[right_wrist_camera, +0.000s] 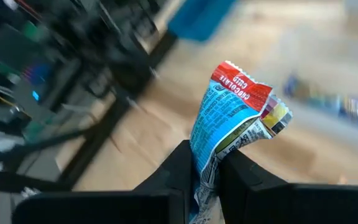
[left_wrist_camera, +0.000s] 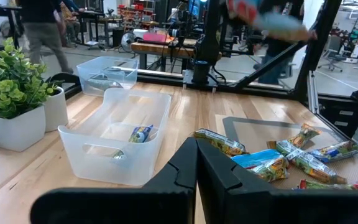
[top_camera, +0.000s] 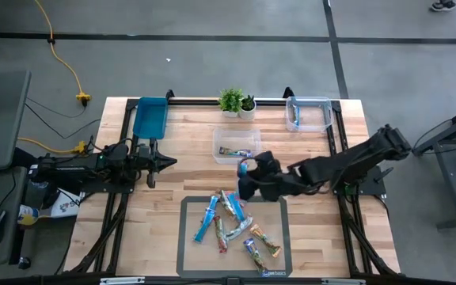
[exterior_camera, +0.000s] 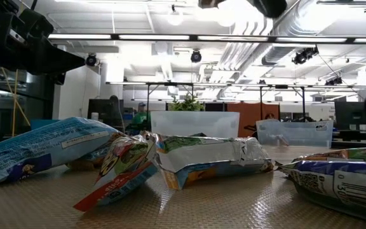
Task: Pick and place Granola Bars by type
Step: Put the red granola bar in the right transparent bin
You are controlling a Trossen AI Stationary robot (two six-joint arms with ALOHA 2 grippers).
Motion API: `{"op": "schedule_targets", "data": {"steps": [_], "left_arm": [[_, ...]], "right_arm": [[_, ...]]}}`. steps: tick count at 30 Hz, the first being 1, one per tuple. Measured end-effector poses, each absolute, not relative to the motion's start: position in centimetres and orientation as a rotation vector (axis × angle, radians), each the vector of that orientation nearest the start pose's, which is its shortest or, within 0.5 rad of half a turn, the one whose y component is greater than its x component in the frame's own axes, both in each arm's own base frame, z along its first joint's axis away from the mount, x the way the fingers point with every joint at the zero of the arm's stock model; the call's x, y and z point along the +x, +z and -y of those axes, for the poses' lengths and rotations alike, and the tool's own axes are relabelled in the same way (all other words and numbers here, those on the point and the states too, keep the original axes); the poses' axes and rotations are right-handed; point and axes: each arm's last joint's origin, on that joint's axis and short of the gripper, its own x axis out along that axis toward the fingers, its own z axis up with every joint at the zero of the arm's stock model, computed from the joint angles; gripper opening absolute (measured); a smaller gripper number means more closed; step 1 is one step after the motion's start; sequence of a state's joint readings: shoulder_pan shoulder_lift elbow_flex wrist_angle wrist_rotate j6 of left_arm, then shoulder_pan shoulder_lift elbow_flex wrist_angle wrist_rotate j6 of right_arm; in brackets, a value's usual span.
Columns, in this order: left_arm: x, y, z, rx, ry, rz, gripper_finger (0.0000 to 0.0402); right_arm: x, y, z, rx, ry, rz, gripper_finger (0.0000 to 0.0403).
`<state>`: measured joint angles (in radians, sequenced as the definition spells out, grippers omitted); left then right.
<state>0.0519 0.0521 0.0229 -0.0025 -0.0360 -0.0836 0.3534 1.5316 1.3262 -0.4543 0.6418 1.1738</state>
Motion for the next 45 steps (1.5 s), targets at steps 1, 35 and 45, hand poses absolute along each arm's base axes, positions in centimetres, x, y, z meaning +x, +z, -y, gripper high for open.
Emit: {"op": "schedule_targets", "data": {"steps": [1,35,45], "left_arm": [[9.9,16.7,-0.6,-0.084,0.089,-0.028,0.0001],[9.9,16.7,-0.6,-0.084,0.090,-0.028,0.0001],[9.9,16.7,-0.6,-0.084,0.090,-0.028,0.0001]], "right_arm": [[31.7,32.6,-9.8,0.791,-0.563,-0.311,0.0039],[27.8,36.3,5.6,0.314,-1.175,-0.225,0.0037],[23.6,34.0,12.0,0.348,-1.388,-0.560,0.0033]]}}
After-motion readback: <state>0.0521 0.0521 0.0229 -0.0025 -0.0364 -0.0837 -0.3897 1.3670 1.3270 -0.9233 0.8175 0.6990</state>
